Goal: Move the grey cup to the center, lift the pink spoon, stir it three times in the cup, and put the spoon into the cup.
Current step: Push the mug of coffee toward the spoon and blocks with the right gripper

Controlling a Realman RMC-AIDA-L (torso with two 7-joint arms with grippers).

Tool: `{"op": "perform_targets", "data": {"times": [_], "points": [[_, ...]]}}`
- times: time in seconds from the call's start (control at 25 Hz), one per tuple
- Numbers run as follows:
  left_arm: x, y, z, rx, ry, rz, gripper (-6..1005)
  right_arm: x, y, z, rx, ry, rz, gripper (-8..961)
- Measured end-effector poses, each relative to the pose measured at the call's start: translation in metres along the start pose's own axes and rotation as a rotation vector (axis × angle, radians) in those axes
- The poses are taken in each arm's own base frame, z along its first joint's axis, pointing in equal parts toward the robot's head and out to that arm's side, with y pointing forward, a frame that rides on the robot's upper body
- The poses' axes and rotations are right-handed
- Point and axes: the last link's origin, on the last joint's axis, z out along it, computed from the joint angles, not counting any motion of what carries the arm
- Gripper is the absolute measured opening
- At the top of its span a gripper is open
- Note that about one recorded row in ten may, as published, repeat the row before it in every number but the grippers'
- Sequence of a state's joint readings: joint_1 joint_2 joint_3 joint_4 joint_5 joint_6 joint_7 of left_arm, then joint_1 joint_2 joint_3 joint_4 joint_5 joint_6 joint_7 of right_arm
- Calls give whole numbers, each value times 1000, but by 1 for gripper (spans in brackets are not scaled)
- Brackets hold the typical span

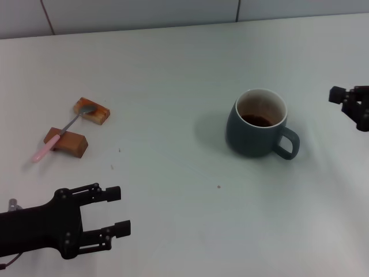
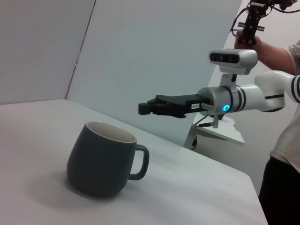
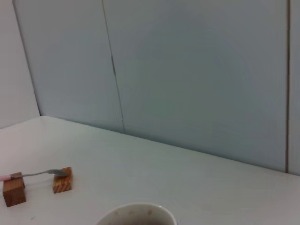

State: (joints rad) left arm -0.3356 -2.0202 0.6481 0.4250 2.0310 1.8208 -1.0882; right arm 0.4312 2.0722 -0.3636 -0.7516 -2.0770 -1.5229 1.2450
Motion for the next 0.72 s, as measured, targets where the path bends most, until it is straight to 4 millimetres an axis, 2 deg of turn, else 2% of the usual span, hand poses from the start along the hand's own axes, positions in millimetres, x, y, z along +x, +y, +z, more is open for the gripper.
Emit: {"op": "perform_targets", "data": {"times": [0.72], "points": [[2, -1, 0, 2, 4, 3, 738, -5, -2, 47, -16, 88, -22, 0]]}}
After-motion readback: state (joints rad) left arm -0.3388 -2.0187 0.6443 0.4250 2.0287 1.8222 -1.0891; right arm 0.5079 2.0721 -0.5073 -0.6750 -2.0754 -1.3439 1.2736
